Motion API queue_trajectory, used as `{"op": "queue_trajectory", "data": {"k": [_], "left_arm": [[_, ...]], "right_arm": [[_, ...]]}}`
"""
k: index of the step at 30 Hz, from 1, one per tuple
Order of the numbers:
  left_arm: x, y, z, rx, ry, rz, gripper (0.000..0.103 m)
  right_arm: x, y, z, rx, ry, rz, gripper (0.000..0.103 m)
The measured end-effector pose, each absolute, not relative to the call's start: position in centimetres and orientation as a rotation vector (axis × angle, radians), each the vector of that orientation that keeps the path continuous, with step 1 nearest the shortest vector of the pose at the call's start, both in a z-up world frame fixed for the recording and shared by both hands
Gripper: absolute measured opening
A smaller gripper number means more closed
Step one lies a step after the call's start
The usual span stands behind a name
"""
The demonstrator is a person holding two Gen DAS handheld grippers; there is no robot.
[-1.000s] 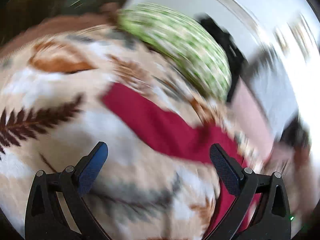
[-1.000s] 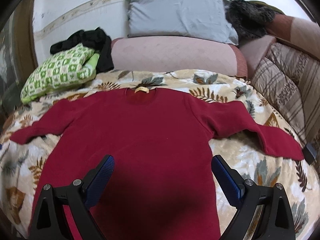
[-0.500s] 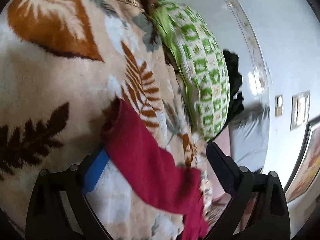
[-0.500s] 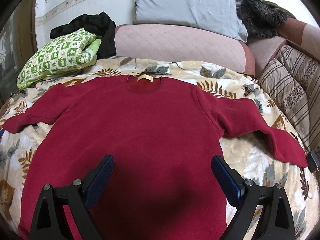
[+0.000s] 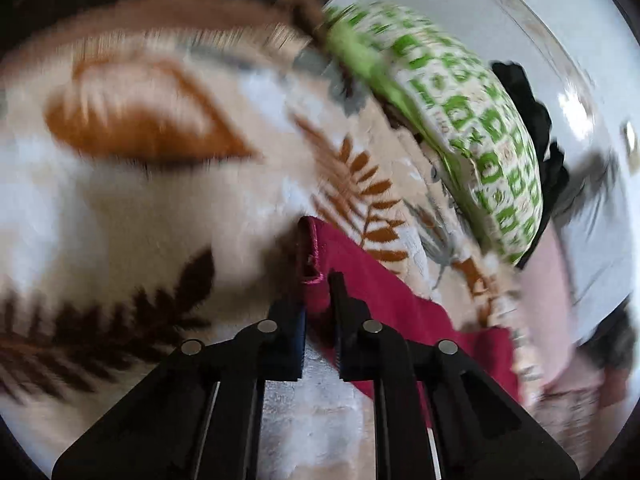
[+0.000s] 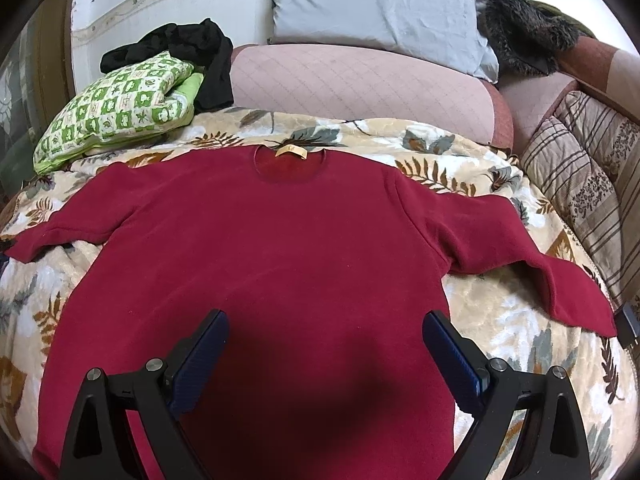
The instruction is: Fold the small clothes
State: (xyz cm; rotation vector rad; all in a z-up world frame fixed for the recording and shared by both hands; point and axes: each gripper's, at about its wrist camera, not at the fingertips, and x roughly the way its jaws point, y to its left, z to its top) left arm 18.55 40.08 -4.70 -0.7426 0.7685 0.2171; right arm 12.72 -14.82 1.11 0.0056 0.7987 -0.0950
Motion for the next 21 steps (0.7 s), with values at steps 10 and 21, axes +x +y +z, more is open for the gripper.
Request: {"op": "queue_trajectory", "data": {"k": [10, 21], "left_arm": [[17.0, 31.6, 8.1, -0.531, 0.479, 0.082, 0.006], [24.2, 8.4, 7.8, -0.566, 0.580, -0.475, 0.006]], "right_arm": [[11.6, -16.6, 2.0, 0.062, 0.790, -0.119, 0.096], [10.5, -20.2, 2.2, 0.199, 0.811, -0.162, 0.096]]}}
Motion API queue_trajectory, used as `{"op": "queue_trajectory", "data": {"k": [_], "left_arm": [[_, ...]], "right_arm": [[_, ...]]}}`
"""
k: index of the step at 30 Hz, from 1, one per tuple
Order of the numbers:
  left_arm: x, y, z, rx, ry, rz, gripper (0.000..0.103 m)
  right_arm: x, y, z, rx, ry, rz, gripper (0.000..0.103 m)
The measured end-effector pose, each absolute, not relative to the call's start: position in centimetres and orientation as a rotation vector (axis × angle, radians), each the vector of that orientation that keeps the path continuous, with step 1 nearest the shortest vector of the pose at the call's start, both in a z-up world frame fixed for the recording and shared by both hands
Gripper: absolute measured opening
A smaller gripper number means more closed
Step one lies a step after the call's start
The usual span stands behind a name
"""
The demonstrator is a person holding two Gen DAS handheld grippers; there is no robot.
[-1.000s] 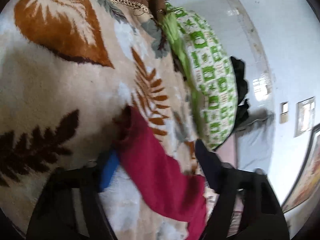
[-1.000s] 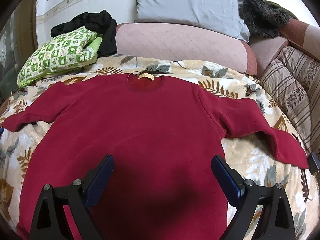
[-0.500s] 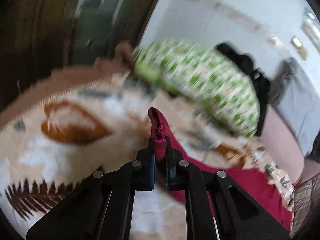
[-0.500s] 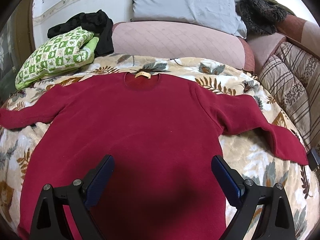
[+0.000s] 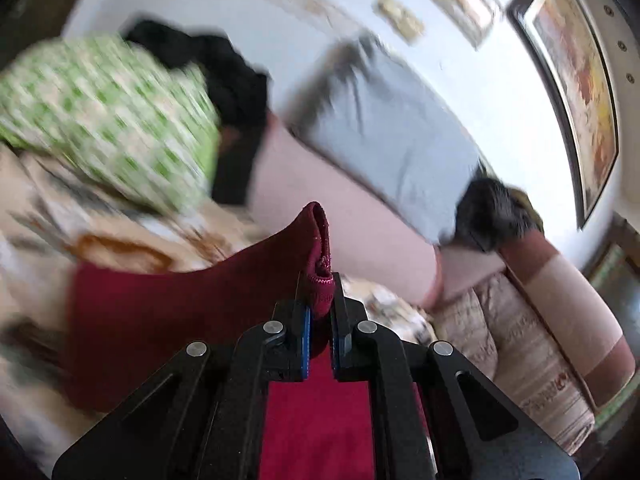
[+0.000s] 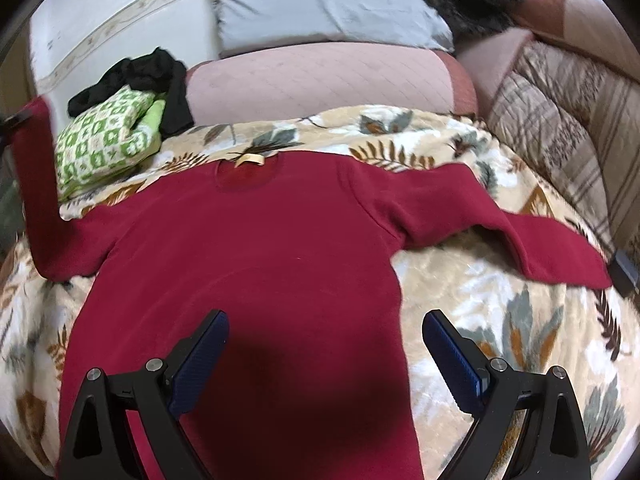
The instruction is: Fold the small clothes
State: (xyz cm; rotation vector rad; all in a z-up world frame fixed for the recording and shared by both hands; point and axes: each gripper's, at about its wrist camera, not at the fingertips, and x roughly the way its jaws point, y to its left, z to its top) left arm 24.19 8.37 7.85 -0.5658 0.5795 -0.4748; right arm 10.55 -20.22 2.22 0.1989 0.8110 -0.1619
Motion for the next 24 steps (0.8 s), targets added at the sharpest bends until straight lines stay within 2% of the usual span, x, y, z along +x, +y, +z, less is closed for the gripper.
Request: {"op": "queue_trajectory", "data": {"k": [6, 13, 18, 20, 21, 22, 23, 24], "left_arm": [[27.8, -1.8, 1.6, -0.577, 0.735, -0.558, 0.006], [28.2, -10.6, -0.3, -0.530, 0.829, -0.722, 0.006], [27.9, -14.4, -2.7, -0.478, 0.917, -0.781, 0.007], [28.0, -14.7, -3.9, -0.461, 0.982, -0.780, 0.014], [28.1, -14.5, -4.2, -0.463, 1.008, -0.776, 0.031], [28.2, -14.2, -4.8, -0.473, 1.051, -0.758, 0.042], [28.0, -13.9, -4.9, -0.485, 1.064, -0.748, 0.051], [27.7, -13.3, -4.8, -0.501, 1.064, -0.746, 0.052]], "right_arm": [[9.5, -22.4, 2.7, 0.257, 0.806, -0.216, 0.096], [7.0, -28.6, 2.6, 0.431, 0.770, -0.376, 0.096], [7.6, -29.4, 1.8, 0.476, 0.796, -0.370, 0.096], [7.8, -29.1, 1.7, 0.467, 0.797, -0.360, 0.096], [7.9, -29.1, 1.8, 0.463, 0.795, -0.358, 0.096], [8.0, -29.1, 1.8, 0.464, 0.793, -0.359, 0.096], [7.8, -29.0, 1.8, 0.465, 0.792, -0.360, 0.096], [7.8, -29.0, 1.8, 0.466, 0.789, -0.361, 0.096]]}}
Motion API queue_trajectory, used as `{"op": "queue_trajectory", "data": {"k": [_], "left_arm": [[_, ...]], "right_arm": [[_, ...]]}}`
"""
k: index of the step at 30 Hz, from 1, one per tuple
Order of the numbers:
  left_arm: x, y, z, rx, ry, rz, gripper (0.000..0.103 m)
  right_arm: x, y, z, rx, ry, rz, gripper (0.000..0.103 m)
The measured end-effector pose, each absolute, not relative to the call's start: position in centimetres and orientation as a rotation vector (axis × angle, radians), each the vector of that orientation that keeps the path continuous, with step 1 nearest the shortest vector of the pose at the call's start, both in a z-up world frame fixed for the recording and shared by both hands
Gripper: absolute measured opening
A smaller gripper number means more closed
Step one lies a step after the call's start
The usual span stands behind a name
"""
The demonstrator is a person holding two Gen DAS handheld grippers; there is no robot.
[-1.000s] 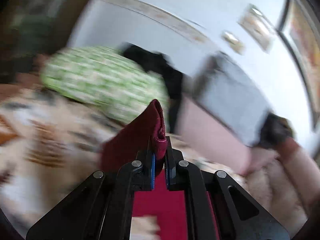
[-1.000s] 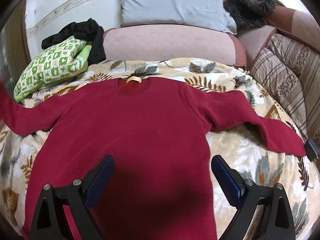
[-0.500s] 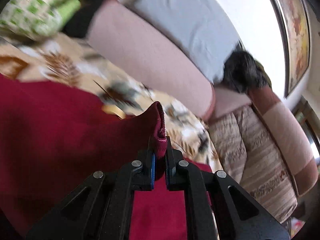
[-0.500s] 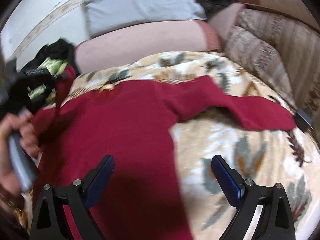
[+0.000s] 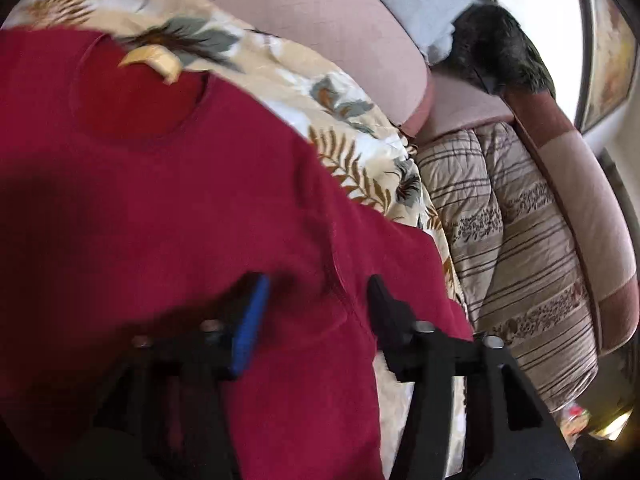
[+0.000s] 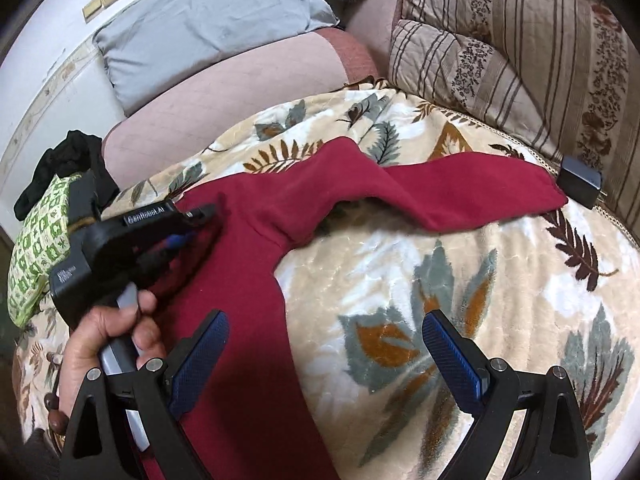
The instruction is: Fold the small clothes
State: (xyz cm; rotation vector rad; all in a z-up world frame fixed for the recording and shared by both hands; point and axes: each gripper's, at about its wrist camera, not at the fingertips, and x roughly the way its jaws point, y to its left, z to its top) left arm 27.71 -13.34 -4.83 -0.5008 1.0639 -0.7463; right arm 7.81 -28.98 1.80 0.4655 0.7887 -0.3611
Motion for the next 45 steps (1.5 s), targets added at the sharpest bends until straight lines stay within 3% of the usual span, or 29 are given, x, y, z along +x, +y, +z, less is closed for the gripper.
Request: {"op": "queue_trajectory", "data": {"k": [6, 11, 15, 17, 18, 22, 25, 30, 35, 39, 45], "left_arm": [[24.3, -6.6, -1.7, -0.493, 0.984, -0.740, 0.053], [24.4, 4.4, 1.2, -0.573, 0.750, -0.356, 0.053], [27.3, 9.6, -1.7, -0.708, 0.748, -0.209, 0.053], [29.0, 11.2, -5.8, -0.807, 0.882, -0.138, 0.039], [29.0, 11.6, -6.1, -0.823, 0.867, -0.130, 0.035], [29.4, 12.0, -4.8, -0.895, 0.845, -0.183, 0.037], [29.9, 12.6, -5.0, -0.953, 0.787, -0.207, 0.047], [31.8, 12.6, -5.8, -1.023, 0.809, -0.252, 0.054], [32.4, 12.1, -6.1, -0.981, 0.822, -0.265, 0.058], [32.0, 11.9, -5.8, -0.939, 0.814, -0.261, 0.058], [29.0, 9.9, -3.2, -0.880, 0.815, -0.278, 0.059]], "right_arm": [[7.8, -28.7, 2.0, 0.446, 0.781, -0.365, 0.096], [7.9, -27.7, 2.7, 0.385, 0.752, -0.344, 0.096], [8.7, -25.7, 3.2, 0.286, 0.735, -0.310, 0.096], [9.3, -24.5, 3.4, 0.222, 0.728, -0.289, 0.096], [9.7, -23.9, 3.5, 0.194, 0.715, -0.279, 0.096], [12.3, -22.4, 5.5, 0.144, 0.623, -0.266, 0.096], [15.6, -21.0, 6.9, 0.132, 0.579, -0.224, 0.096], [23.4, -18.4, 4.5, 0.159, 0.628, -0.044, 0.096], [27.8, -20.3, -4.5, 0.255, 0.947, -0.027, 0.080], [27.2, -21.5, -4.1, 0.240, 0.905, -0.030, 0.064], [22.8, -20.6, -0.6, 0.105, 0.783, -0.066, 0.065]]}}
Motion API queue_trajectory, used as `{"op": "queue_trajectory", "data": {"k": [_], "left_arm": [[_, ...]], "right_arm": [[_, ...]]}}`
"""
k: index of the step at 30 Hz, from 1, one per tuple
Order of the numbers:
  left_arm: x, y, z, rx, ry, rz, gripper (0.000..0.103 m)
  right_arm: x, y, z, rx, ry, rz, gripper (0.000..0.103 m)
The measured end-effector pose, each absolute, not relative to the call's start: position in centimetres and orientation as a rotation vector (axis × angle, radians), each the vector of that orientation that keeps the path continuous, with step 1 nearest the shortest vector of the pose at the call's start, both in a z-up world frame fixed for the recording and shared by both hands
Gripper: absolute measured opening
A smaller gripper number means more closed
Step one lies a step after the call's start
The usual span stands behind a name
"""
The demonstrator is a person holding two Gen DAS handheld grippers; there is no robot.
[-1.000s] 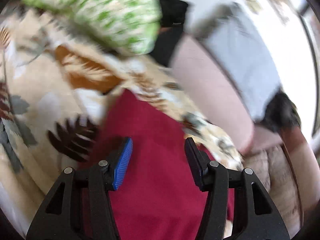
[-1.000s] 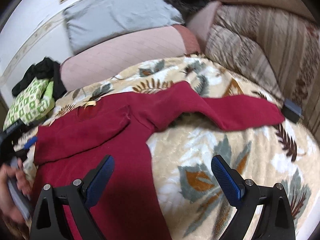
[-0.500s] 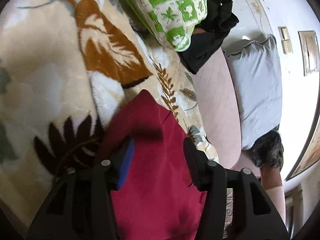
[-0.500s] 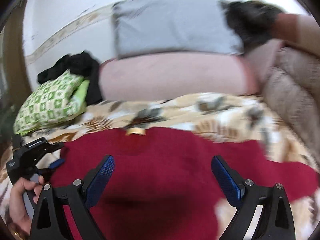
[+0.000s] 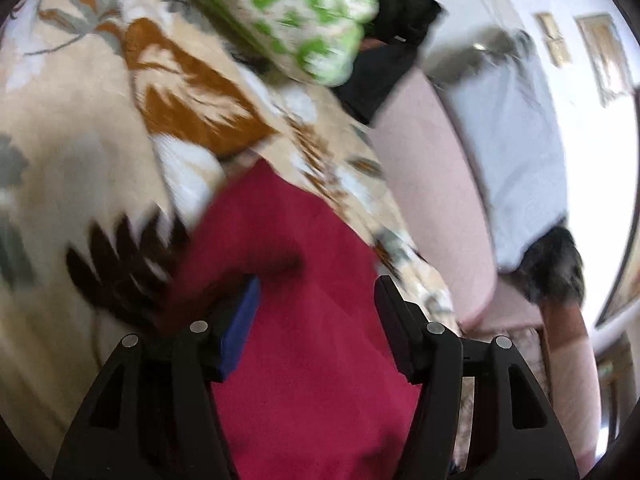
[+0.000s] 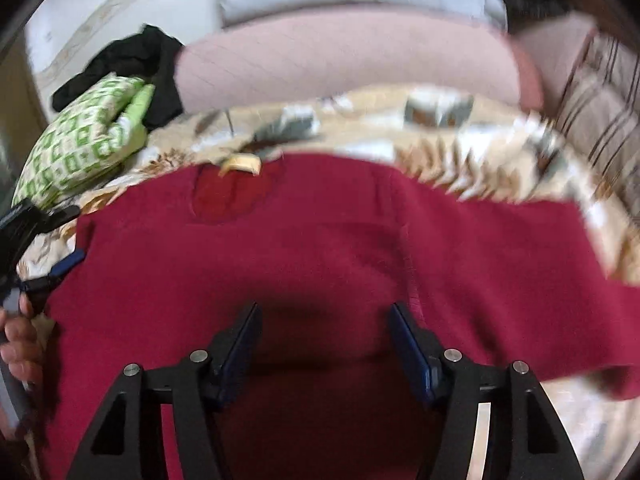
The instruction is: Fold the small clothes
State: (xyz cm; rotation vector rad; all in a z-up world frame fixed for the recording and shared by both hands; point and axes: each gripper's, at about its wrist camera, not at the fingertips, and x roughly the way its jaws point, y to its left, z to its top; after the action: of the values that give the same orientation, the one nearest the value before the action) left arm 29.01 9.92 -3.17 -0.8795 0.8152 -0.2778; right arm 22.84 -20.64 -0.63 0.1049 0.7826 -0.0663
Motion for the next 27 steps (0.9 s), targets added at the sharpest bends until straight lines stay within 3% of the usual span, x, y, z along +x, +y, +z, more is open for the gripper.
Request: {"op": "queue_trajectory", "data": {"k": [6, 9, 11, 18, 27], "left_arm": [[22.4, 4.5, -0.7, -0.717, 0.904, -0.436, 0.060], [20.2, 2.3, -1.0, -0.690, 0.959, -0.448, 0.069], [20.5, 0.9, -1.8, -0.671, 1.010, -0.470, 0.069], [22.5, -1.0, -3.3, -0.624, 1.046, -0.446, 0.069], [23.6, -0.5, -3.8, -0.668, 1.061, -0.421, 0.069]], "right_arm": [[15.6, -30.1, 2.2, 0.288, 0.704, -0.274, 0.069], [10.5, -37.2, 3.7, 0.306, 0.651, -0.424, 0.069], [7.7, -41.1, 3.9, 0.289, 0.639, -0.498, 0.070], [1.1, -54.3, -2.4, 0.652, 0.689, -0.535, 0.071], [1.9, -58.1, -5.6, 1.037, 0.533, -0.379, 0.071]]}}
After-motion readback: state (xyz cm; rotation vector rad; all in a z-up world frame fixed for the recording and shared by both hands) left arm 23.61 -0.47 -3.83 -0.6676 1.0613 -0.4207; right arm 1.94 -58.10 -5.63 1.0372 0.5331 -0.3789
